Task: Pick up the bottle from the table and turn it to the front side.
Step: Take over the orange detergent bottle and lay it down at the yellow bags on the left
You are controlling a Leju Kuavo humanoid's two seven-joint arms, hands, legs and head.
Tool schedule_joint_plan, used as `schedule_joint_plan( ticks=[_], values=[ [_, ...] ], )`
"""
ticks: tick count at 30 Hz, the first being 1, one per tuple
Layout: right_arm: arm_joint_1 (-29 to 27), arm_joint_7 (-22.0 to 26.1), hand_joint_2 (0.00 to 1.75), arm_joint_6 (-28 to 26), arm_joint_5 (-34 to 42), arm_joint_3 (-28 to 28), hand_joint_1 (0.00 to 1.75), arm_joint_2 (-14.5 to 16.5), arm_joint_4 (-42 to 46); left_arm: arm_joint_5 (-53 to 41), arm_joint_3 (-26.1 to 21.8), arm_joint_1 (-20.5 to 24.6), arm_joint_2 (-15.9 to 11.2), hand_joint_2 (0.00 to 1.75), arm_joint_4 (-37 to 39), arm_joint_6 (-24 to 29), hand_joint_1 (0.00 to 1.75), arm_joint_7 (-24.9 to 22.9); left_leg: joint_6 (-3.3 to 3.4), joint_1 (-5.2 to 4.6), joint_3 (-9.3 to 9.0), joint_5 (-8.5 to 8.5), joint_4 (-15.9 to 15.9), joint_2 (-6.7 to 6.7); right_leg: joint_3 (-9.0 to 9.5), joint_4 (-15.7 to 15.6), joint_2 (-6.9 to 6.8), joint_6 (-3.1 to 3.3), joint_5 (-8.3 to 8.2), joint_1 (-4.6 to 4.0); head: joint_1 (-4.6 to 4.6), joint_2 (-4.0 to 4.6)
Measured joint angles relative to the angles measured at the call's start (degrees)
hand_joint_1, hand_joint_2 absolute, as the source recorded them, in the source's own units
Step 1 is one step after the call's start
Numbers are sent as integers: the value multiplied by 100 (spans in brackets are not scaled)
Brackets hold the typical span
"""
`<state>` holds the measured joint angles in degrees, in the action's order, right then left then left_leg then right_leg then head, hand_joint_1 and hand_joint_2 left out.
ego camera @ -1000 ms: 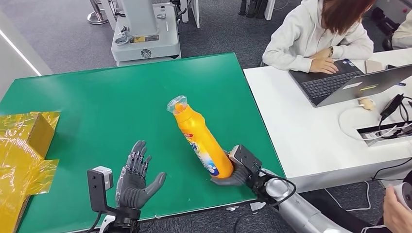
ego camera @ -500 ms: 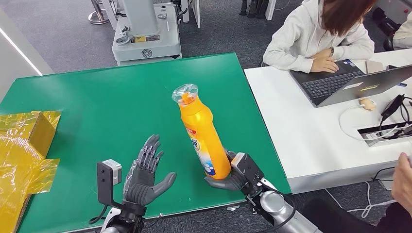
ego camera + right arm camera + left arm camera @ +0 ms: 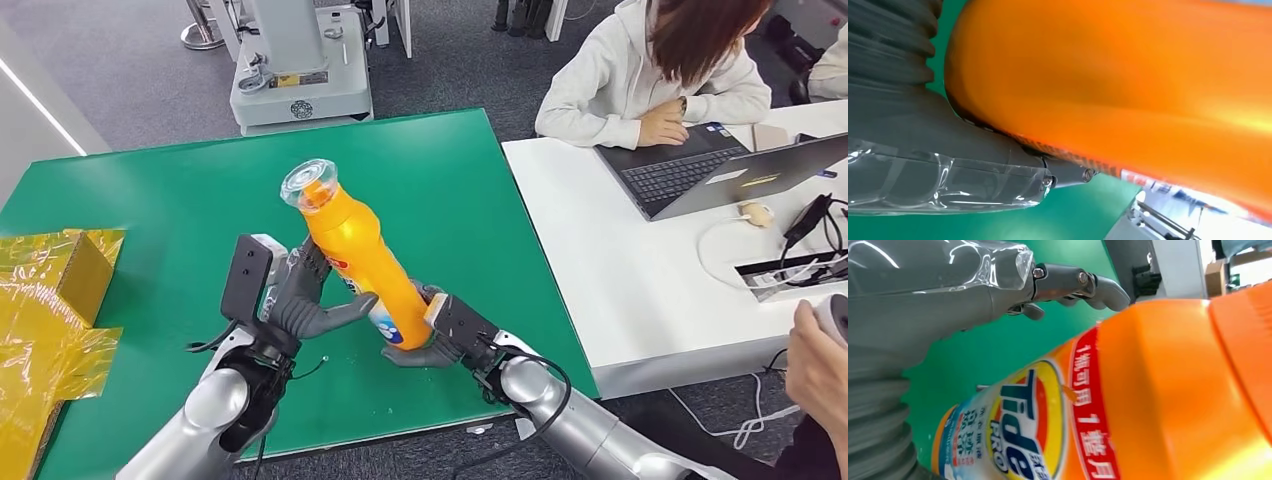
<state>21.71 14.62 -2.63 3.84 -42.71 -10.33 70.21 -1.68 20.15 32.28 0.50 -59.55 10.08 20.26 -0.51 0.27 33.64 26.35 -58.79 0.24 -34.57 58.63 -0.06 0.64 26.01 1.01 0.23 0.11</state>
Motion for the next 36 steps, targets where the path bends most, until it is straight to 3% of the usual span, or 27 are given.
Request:
schedule_joint_plan(
  ticks=[5, 14, 23, 28, 33, 34, 36],
  values=[
    [71, -76, 175, -82, -69, -83, 175, 55, -218, 20, 61, 320, -24, 175, 366, -202, 0, -94, 1, 0, 2, 2, 0, 0, -3, -1, 0, 0, 1, 0, 1, 0],
    [-74, -144, 175, -216, -450, -119, 175, 60, -341, 598, 84, 490, -114, 175, 583, -987, 0, -489, 1, 0, 2, 3, 1, -1, -5, -2, 2, 0, 2, 0, 1, 0],
    [-168, -125, 175, -372, -802, -121, 175, 59, -385, 2764, -41, 608, -144, 175, 669, -2052, 0, -1372, 1, 0, 1, 2, 0, -1, -4, -1, 5, 0, 1, 0, 1, 0],
    [-313, -160, 175, -534, -934, -60, 175, 57, -349, 3370, -11, 611, -132, 175, 562, -1668, 0, -1320, 1, -1, 1, 2, 0, -1, -5, -2, 5, 0, 2, 0, 0, 0],
    [-577, -203, 175, -672, -1104, 51, 175, 39, -220, 3282, 41, 604, -66, 175, 265, -794, 2, -753, 1, -1, 2, 5, 0, -1, -5, -3, 4, 0, 2, 0, 0, 0],
    [-639, -211, 175, -683, -1129, 80, 175, 33, -178, 3186, 52, 595, -51, 175, 177, -584, 21, -603, 1, -1, 3, 5, 0, 0, -5, -4, 4, 0, 2, 1, 0, 0],
    [-744, -221, 175, -692, -1163, 127, 175, 17, -95, 2930, 69, 559, -16, 175, -20, -155, 89, -315, 1, -1, 3, 5, 0, -1, -4, -4, 4, 0, 2, 1, 1, 0]
  ],
)
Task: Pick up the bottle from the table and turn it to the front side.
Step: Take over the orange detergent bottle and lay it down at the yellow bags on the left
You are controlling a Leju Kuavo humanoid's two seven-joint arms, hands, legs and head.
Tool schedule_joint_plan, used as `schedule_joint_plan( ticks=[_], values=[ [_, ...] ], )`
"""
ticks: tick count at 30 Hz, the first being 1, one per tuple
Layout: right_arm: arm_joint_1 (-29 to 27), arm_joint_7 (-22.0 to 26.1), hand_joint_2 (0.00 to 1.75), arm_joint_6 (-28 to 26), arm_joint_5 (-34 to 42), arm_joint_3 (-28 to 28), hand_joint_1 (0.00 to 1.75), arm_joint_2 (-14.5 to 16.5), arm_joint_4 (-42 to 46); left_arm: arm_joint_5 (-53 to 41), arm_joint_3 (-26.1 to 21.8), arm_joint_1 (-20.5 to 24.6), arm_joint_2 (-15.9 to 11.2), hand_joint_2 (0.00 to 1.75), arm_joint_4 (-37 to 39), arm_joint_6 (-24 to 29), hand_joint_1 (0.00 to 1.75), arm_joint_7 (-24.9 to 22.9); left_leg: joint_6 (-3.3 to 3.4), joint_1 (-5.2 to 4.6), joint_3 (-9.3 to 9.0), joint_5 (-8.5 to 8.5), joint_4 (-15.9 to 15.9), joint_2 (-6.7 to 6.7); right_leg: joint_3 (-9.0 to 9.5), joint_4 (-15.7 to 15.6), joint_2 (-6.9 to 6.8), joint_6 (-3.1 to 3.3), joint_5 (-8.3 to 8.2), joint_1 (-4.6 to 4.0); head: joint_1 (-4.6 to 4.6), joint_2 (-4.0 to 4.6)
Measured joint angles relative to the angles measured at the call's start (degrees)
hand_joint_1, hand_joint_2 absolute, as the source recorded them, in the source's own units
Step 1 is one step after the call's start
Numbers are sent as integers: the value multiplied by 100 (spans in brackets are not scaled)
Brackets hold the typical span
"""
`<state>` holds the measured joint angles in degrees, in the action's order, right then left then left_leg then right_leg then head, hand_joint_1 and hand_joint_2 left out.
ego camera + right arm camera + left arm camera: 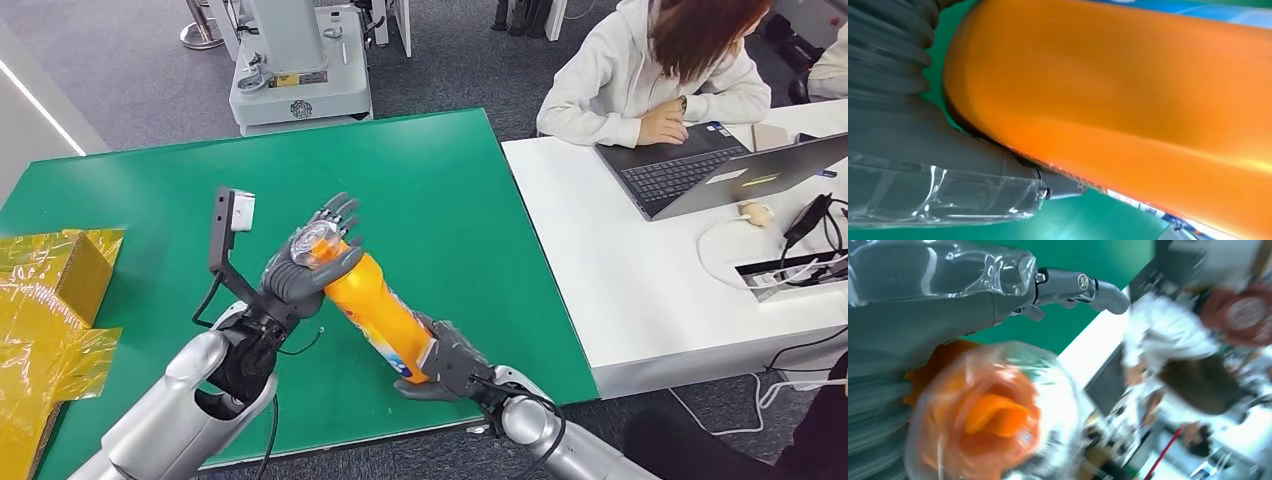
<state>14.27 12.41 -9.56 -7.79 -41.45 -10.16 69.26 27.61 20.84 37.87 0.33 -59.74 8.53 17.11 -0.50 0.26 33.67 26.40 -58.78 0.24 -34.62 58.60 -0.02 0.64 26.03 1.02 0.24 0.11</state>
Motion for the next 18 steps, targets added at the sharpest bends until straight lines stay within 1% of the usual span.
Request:
schedule_joint_plan(
  ticks=[1, 2, 4, 6, 9, 13, 14, 15, 16, 18],
  values=[
    [-41, -3, 175, -7, -6, 16, 175, -8, 37, -145, 8, -32, 16, 175, -103, 206, 123, 130, 0, 0, 0, 0, 0, -1, 0, 0, 1, 0, 0, 0, -1, 0],
    [-79, -4, 175, -20, -10, 31, 175, -14, 72, -307, 14, -77, 33, 175, -212, 420, 140, 267, 0, 0, -1, 0, 0, -2, 0, 0, 3, 0, 0, 0, -1, 0],
    [-153, -3, 175, -54, -27, 65, 175, -29, 132, -619, 21, -183, 69, 175, -430, 808, 146, 524, 0, 0, -1, 0, 0, -3, 0, -1, 4, -1, 1, 0, -1, 0],
    [-224, 5, 175, -76, -58, 97, 175, -49, 178, -851, 28, -270, 94, 175, -607, 1076, 150, 695, 0, 0, 0, 1, 0, -2, 0, -1, 2, -2, 1, 0, 0, 0],
    [-298, 23, 175, -87, -95, 131, 175, -68, 228, -1018, 62, -326, 115, 175, -754, 1250, 147, 785, 0, 0, 0, 1, 0, -2, 0, -1, 2, -2, 1, 0, 0, 0],
    [-385, 31, 175, -139, -98, 179, 175, -78, 302, -1028, 76, -363, 171, 175, -817, 1280, 149, 811, 1, 0, 0, 0, 0, -2, 1, -1, 1, -2, 1, 0, -1, 0],
    [-418, 30, 175, -158, -102, 200, 175, -79, 327, -1013, 77, -372, 186, 175, -819, 1276, 145, 812, 1, 0, 0, 0, 0, -1, 2, -1, 1, -2, 1, 0, 0, 0],
    [-454, 27, 175, -173, -107, 225, 175, -79, 356, -994, 78, -384, 200, 175, -821, 1268, 134, 813, 1, 0, 0, 0, 0, -1, 2, 0, 1, -2, 1, 0, 0, 0],
    [-491, 25, 175, -182, -112, 249, 175, -80, 384, -976, 79, -397, 211, 175, -824, 1257, 101, 813, 1, 0, 0, 0, 0, -1, 2, 0, 1, -2, 1, 0, -1, 0],
    [-562, 15, 175, -188, -130, 288, 175, -82, 443, -940, 81, -432, 230, 175, -828, 1213, 30, 808, 1, 0, 0, 1, 0, -1, 2, 0, 1, -2, 1, 1, -1, 0]
  ],
)
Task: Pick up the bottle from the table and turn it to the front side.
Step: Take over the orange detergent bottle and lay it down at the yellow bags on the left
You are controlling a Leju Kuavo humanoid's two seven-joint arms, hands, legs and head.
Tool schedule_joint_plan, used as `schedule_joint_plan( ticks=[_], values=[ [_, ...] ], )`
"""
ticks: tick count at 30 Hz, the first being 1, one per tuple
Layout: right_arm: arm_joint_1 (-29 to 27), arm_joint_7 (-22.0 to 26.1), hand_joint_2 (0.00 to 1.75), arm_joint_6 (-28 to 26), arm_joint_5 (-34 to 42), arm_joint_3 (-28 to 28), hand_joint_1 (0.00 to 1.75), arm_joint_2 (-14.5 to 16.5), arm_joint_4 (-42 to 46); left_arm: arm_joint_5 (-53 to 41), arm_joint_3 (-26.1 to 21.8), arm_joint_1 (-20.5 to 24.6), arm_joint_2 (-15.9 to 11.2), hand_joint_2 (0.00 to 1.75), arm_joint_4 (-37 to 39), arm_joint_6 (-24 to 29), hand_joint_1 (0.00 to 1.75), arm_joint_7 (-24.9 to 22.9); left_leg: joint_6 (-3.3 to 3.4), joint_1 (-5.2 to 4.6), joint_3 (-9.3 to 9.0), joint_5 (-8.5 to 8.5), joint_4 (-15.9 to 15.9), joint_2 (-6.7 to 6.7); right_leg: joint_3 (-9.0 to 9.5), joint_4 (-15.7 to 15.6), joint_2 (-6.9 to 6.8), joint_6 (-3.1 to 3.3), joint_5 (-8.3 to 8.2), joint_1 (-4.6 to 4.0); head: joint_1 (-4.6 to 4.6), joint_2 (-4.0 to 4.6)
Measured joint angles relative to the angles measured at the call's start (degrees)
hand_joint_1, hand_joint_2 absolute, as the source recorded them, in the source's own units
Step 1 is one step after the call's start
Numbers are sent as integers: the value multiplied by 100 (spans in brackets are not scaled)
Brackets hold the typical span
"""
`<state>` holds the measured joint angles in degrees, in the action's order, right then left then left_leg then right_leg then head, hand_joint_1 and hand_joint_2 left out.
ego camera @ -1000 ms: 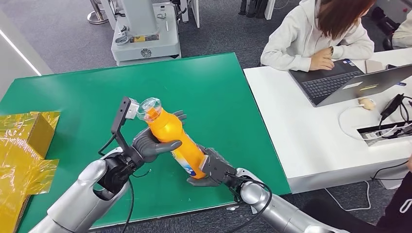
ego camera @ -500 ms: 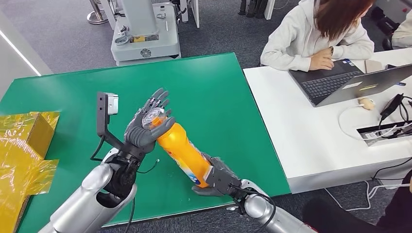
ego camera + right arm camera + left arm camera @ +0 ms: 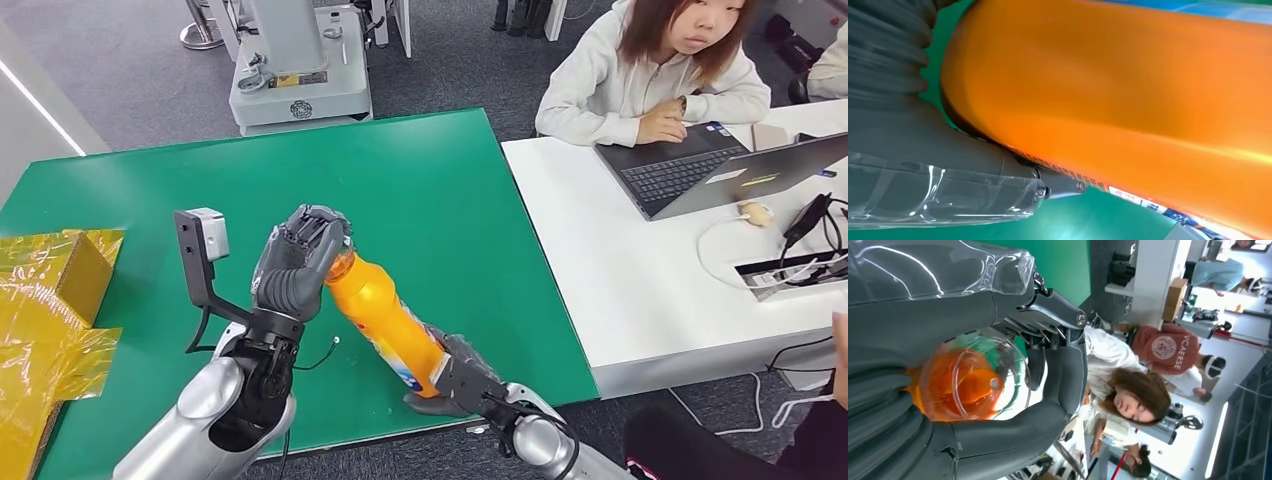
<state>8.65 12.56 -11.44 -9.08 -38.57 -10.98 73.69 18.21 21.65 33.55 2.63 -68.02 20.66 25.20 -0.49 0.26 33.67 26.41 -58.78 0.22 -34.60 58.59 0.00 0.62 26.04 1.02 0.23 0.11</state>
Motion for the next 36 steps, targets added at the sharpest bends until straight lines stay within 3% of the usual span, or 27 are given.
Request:
schedule_joint_plan(
  ticks=[1, 2, 19, 27, 36],
  values=[
    [-30, -8, 175, -5, -16, 17, 175, 0, 28, 11, 3, -21, 8, 175, -2, -30, 5, -8, 1, 0, 0, 0, 0, 0, 0, 0, 0, 0, 0, 0, 0, 0],
    [-54, -18, 175, -14, -37, 36, 175, 0, 55, 17, 9, -41, 15, 175, -2, -65, 0, -20, 1, 0, 0, 1, 0, 0, 0, 0, 0, 0, 0, 0, 1, 0],
    [-70, -37, 175, 3, -63, 141, 175, 1, 281, -212, 132, -51, 19, 175, 262, -303, 0, -198, 2, 0, 0, 2, 0, -1, -1, 0, 1, 0, 0, 0, 1, 0],
    [86, -31, 175, 30, 149, 141, 175, 1, 266, -758, 161, 249, 36, 175, 736, 9, 0, 51, 2, 0, 0, 1, 0, 0, 0, 0, 1, 0, 0, 0, 1, 0],
    [243, 51, 175, -48, 313, 145, 175, 1, 96, -993, 274, 489, 107, 175, 1078, 170, 0, 16, 2, -1, 1, 2, 0, 0, 0, 0, 0, 0, 0, 0, 1, 0]
  ],
)
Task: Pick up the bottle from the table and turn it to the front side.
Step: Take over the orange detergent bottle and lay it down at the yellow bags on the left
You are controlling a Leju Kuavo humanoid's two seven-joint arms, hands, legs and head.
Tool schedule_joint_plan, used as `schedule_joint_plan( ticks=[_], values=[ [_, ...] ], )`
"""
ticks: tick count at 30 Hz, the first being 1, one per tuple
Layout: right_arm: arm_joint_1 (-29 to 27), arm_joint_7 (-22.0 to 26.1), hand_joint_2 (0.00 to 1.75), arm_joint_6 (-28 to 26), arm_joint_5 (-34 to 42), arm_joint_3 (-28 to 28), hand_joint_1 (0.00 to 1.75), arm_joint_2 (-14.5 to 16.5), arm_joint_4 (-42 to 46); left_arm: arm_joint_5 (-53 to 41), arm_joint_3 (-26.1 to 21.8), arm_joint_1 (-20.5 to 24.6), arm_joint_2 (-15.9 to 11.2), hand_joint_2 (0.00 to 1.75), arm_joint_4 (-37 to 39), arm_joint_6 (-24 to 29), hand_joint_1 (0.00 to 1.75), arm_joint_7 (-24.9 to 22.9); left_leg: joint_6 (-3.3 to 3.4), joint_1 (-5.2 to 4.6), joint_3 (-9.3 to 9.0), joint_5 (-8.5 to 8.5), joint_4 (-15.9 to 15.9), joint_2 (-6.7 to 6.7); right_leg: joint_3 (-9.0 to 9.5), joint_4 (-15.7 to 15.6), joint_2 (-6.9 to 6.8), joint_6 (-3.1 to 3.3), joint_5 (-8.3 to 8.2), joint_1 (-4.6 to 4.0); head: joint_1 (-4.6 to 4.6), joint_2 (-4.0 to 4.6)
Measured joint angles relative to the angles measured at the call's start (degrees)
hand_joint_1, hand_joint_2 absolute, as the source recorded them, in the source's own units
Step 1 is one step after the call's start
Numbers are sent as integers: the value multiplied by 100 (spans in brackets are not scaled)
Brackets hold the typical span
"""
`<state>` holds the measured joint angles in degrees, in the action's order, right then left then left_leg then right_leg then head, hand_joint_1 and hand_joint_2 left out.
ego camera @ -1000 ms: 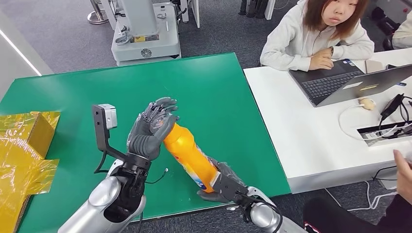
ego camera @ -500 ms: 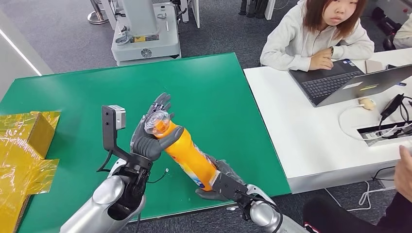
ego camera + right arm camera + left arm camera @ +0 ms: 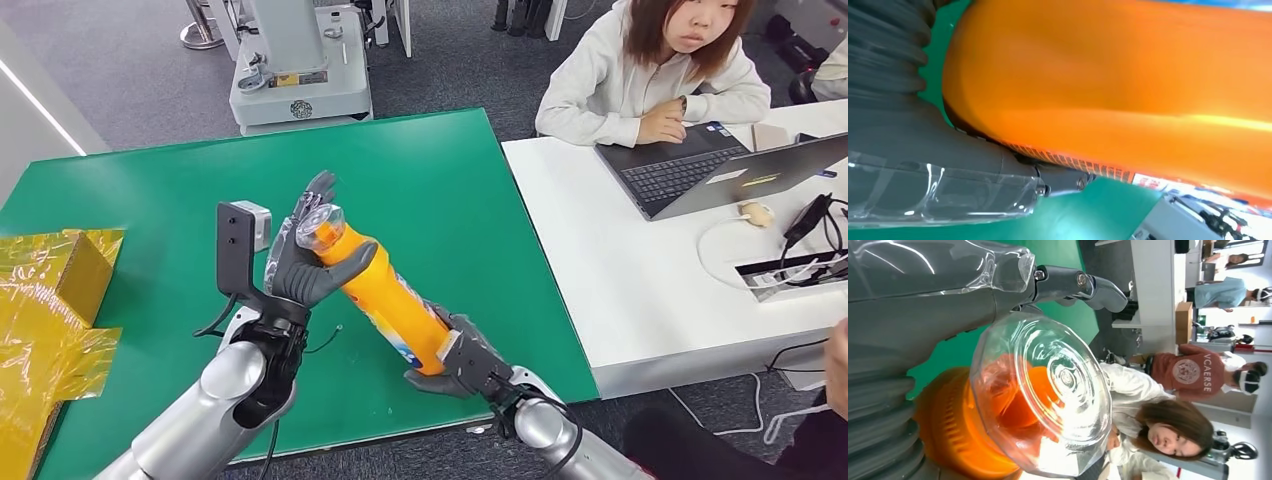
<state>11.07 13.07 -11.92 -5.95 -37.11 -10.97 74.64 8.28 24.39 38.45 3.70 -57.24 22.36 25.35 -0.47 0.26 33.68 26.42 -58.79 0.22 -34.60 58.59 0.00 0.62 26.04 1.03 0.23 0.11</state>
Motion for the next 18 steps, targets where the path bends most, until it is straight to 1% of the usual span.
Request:
schedule_joint_plan(
  ticks=[1, 2, 3, 5, 6, 7, 10, 13, 16, 18],
  values=[
    [22, 14, 175, -17, 25, 2, 175, 0, -30, 17, 1, 26, 16, 175, 49, -20, 0, -18, 0, 0, 0, 0, 0, 0, 0, 0, 0, 0, 0, 0, 1, 0],
    [40, 26, 175, -28, 42, 3, 175, 0, -55, 40, 1, 43, 27, 175, 85, -40, 11, -27, 0, 0, 0, 0, 0, 0, 0, 0, 0, 0, 0, 0, 0, 0],
    [55, 36, 175, -34, 51, 4, 175, 0, -76, 64, 1, 51, 34, 175, 111, -62, 46, -35, 0, 0, 0, 0, 0, 0, 0, 0, 0, 0, 0, 0, 0, 0],
    [75, 54, 175, -46, 64, 7, 175, 0, -117, 137, 1, 53, 41, 175, 140, -152, 130, -67, 0, 0, 0, 0, 0, 0, 0, 0, 0, 0, 0, 0, -1, 0],
    [80, 66, 175, -54, 84, 9, 175, 0, -138, 199, 0, 50, 42, 175, 147, -239, 161, -112, 0, 0, 0, 0, 0, 0, 0, 0, -1, 0, 0, 0, 0, 0],
    [84, 78, 175, -68, 106, 15, 175, 0, -159, 285, 0, 45, 41, 175, 151, -362, 168, -183, 0, 0, 1, 0, 0, 0, 0, 0, -1, 0, 0, 0, 0, 0],
    [82, 113, 175, -116, 147, 46, 175, -1, -207, 548, -1, 20, 35, 175, 153, -743, 168, -423, 0, 0, 2, 0, 0, 1, 0, 1, -2, 0, 0, 0, 0, 0],
    [81, 132, 175, -128, 145, 74, 175, -2, -231, 643, 0, 5, 35, 175, 153, -870, 170, -506, 0, 0, 2, 0, 0, 1, 0, 0, -2, 0, 0, 0, 1, 0],
    [79, 148, 175, -129, 147, 85, 175, -3, -242, 784, -1, -2, 33, 175, 153, -988, 162, -595, 0, 0, 3, 0, 0, 1, 0, 0, -2, 0, 0, 0, 1, 0],
    [70, 157, 175, -132, 159, 89, 175, -10, -246, 1060, -8, 1, 21, 175, 153, -1193, 167, -766, 0, 0, 3, 0, 0, 2, 0, 0, -4, 0, 0, 0, 1, 0]
  ],
)
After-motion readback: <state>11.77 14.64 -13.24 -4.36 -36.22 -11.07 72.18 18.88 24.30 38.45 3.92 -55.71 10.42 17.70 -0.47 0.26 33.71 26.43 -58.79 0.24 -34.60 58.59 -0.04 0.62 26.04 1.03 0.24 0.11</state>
